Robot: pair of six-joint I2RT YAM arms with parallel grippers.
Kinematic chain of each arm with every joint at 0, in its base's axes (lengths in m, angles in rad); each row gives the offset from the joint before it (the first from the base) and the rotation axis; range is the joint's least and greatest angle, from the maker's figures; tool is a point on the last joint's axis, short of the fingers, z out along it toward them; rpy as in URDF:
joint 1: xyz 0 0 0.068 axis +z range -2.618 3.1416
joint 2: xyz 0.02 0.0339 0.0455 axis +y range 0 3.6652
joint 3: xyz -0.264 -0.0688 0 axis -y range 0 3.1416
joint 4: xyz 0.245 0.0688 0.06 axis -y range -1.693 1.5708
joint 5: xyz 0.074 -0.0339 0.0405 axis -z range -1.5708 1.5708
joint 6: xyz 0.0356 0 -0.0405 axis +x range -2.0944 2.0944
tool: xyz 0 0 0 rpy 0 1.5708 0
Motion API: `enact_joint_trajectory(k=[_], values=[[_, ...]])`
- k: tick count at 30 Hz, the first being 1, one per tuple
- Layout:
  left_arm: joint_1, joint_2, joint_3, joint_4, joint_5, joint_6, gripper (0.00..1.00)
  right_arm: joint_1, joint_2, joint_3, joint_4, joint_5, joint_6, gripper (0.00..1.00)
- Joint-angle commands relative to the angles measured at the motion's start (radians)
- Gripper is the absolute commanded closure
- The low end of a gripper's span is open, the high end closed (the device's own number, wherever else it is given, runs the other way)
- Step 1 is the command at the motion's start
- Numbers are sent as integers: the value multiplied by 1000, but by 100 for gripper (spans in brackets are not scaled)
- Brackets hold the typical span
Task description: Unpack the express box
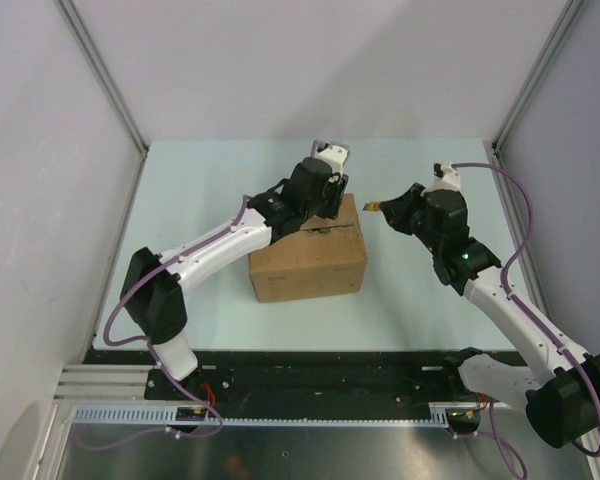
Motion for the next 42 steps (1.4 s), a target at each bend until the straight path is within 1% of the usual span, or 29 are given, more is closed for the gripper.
enact_joint_trajectory(k=[1,3,7,11,18,21,23,28,37,42], values=[[-10,4,81,27,-27,16,55,0,-34,-19,121,-10,40,100],[-12,9,85,27,-27,20,55,-4,-33,-30,167,-29,45,100],[-25,15,81,27,-30,45,54,-7,-29,-30,190,-51,49,100],[-42,30,61,26,-31,76,53,-9,-29,-31,164,-60,48,100],[-45,49,50,14,-31,60,53,-9,-34,-33,138,-43,40,100],[-45,55,44,3,-59,63,54,-9,-34,-33,136,-40,36,100],[-45,58,36,-3,-59,65,54,-9,-37,-35,97,-40,34,100],[-45,70,22,-20,-53,65,55,-4,-57,-48,70,-43,23,100],[-45,76,2,-45,-30,39,54,-4,-66,-64,55,-74,19,100],[-47,76,-10,-55,-19,33,54,0,-60,-68,73,-92,14,100]])
